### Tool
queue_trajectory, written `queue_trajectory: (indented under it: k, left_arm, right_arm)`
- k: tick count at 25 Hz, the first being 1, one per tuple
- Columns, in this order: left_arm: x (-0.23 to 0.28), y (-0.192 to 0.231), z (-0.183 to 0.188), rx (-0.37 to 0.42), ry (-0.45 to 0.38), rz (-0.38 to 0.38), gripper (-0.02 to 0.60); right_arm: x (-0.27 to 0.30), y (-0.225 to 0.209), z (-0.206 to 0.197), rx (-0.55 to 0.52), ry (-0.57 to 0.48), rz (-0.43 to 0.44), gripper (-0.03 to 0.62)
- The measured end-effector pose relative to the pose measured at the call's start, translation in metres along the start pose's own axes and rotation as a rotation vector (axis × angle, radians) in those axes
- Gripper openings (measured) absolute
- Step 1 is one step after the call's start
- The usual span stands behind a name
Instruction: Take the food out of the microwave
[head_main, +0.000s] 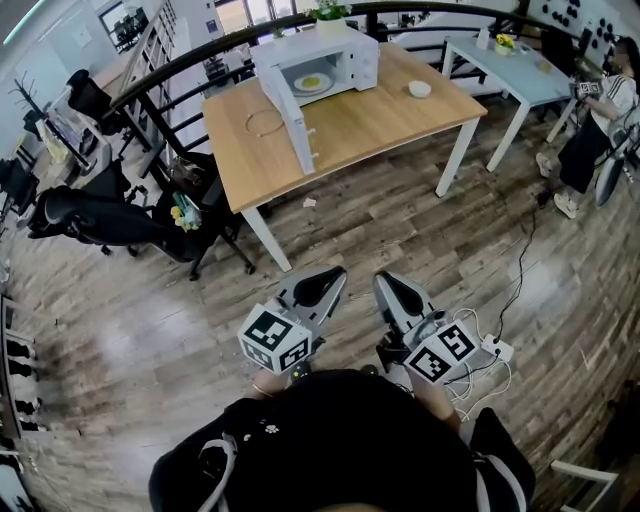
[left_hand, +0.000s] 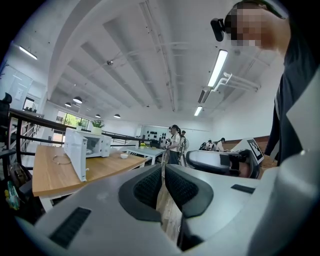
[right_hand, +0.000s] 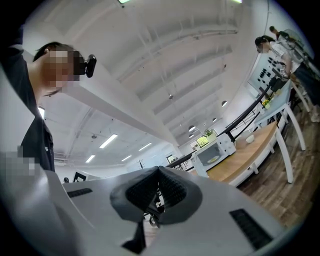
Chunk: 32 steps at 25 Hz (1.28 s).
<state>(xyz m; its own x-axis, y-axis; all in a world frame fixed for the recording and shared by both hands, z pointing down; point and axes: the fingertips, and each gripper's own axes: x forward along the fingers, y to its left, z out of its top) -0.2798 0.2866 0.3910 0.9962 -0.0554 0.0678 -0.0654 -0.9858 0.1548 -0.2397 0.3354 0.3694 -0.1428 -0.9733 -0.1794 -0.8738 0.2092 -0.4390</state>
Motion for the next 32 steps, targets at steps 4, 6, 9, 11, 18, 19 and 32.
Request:
queue_trajectory:
  k: [4,6,9,11,18,19,32]
  left_arm:
    - [0.012,-0.008,0.002,0.008,-0.010,0.022,0.026]
    - [0.017,-0.013,0.001,0.009,-0.013,0.033,0.026]
    - [0.024,-0.020,-0.004,0.000,-0.011,0.047,0.027]
    - [0.026,-0.023,-0.008,-0.012,-0.005,0.052,0.027]
    - [0.040,-0.033,-0.006,-0.017,0.000,0.036,0.028]
    - [0.042,-0.033,-0.006,-0.016,0.001,0.033,0.026]
    - [0.081,-0.019,-0.010,-0.035,0.008,0.006,0.027]
  right_arm:
    - [-0.012,-0.010,0.007,-0.003,0.010,0.013,0.002]
    - [-0.019,-0.016,0.009,0.000,0.016,0.017,0.002]
    - [-0.029,-0.023,0.009,0.009,0.023,0.021,0.002]
    - [-0.034,-0.028,0.009,0.015,0.024,0.019,0.002]
    - [-0.049,-0.047,0.014,0.001,0.023,-0.060,0.002]
    - [-0.050,-0.048,0.014,-0.005,0.026,-0.069,0.002]
    - [-0.045,-0.071,0.024,0.005,0.014,-0.037,0.002]
